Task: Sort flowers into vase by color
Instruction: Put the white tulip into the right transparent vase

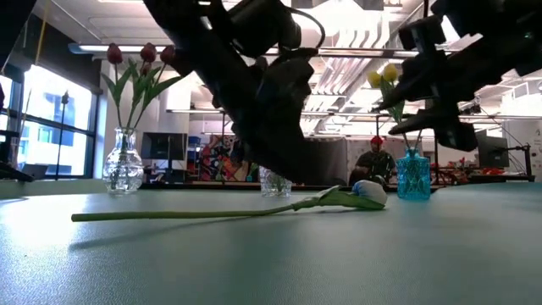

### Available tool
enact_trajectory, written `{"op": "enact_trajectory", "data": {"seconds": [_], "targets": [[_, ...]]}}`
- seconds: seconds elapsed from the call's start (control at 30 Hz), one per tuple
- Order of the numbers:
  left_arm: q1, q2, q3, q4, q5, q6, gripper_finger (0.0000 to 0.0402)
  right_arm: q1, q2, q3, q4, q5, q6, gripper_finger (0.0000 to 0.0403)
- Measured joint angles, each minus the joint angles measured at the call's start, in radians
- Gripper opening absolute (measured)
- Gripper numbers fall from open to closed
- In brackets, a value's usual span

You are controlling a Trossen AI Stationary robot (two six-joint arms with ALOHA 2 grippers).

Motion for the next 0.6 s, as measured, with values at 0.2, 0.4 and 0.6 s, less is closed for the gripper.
{"op": "enact_trajectory", "data": {"seconds": [0.2,0.4,0.6], "targets": [[-0.052,0.041,0.000,0.025,0.020,-0.060,0.0127,0.027,-0.016,0.000,-0.082,0.010,0.000,0.0156],[-0.096,0.082,0.002,0.035,-0.022,-0.078,0.0127,0.040,-0.014,0.000,-0.114,0.012,-0.011,0.0156],[-0.099,0.129,0.006,0.052,-0.027,-0.122,0.0104,0.040,-0.014,0.000,-0.135,0.011,-0.008,0.0156]]}}
